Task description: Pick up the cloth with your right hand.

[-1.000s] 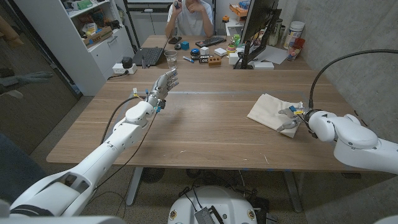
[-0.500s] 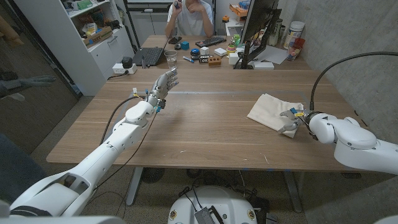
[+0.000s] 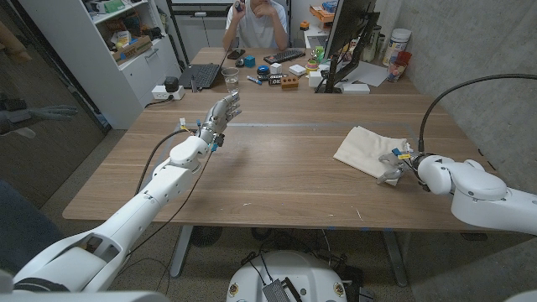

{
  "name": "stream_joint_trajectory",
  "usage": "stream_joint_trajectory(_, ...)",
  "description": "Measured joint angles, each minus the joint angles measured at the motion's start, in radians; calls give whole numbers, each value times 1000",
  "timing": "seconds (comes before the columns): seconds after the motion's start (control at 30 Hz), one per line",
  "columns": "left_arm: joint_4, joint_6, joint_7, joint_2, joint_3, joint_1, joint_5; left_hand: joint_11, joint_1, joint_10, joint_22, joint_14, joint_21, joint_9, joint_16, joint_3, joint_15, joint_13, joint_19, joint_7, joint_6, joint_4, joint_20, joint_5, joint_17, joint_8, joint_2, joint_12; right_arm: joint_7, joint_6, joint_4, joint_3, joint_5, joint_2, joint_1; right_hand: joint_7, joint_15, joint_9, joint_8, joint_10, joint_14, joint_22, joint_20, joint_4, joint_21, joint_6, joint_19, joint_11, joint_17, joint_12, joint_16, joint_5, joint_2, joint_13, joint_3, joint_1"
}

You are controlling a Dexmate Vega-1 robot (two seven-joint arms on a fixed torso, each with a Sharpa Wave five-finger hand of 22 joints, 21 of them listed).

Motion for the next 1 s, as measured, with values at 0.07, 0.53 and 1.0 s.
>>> stream_joint_trajectory(0.07,0,0,0,0,0,0,0,0,0,0,0,0,0,0,0,0,0,0,0,0,0,0,0,0,0,0,0,0,-12,4,2,-2,12,-2,1,-2,-5,0,4,16,19,0,1,2,5,14,22,1,0,4,7,4,-2,0,2,2)
stream_joint_trajectory(0.53,-6,1,4,-3,1,1,0,-3,0,-4,0,0,0,0,0,0,0,0,0,0,0,0,0,0,0,0,0,0,-59,4,7,-17,27,-6,1,-36,-43,0,24,117,135,0,-13,-10,47,96,201,-25,14,39,50,11,29,14,27,87)
stream_joint_trajectory(1.0,-8,-2,9,-4,-2,6,0,-3,0,-3,0,0,0,0,0,0,0,0,-5,0,0,0,5,0,0,0,0,0,-53,-11,19,-49,-5,16,21,-48,-52,1,36,160,180,0,-14,-6,56,153,279,-34,25,55,77,11,40,26,30,116)
